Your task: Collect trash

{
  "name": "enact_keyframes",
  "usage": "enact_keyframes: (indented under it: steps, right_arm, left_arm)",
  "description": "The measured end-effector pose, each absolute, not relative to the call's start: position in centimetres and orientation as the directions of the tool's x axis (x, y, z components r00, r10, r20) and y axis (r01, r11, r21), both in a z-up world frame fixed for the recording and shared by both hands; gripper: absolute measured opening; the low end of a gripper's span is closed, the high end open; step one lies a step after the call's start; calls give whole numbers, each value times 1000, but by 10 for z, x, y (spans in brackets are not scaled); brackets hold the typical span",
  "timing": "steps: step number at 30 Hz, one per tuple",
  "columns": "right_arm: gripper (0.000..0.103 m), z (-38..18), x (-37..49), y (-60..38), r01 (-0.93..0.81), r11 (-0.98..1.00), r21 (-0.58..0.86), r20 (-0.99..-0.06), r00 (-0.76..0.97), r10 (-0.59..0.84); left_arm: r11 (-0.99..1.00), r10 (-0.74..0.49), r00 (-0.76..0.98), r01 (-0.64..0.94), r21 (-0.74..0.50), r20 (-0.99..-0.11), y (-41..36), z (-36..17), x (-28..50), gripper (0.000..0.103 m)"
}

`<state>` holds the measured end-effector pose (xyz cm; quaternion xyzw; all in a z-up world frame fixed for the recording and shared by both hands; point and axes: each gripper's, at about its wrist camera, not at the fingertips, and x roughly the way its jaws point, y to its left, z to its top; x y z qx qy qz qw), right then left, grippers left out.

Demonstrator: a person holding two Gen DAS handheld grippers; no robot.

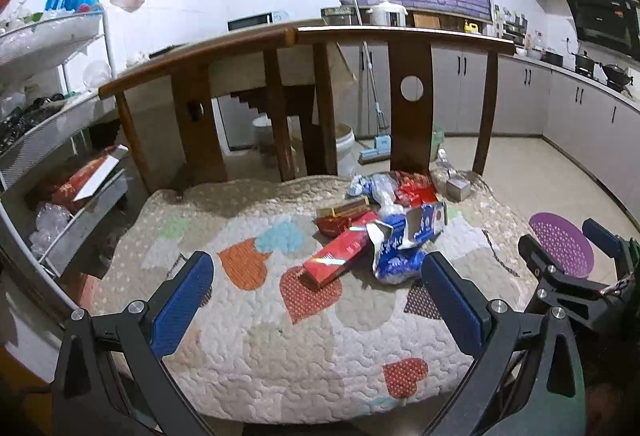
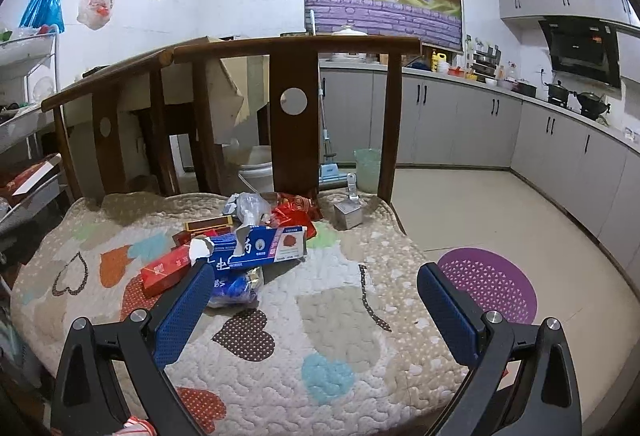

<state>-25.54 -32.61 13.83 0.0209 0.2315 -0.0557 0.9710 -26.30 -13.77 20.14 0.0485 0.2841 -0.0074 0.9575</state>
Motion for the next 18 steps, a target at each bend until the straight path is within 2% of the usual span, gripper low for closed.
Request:
enact_keyframes:
  steps: [18]
  right_arm:
    - [103,125,-249,-338,114,992,56,-520,851,-69]
  left_arm:
    - [997,4,780,46,64,-625,-133,184,-253,103]
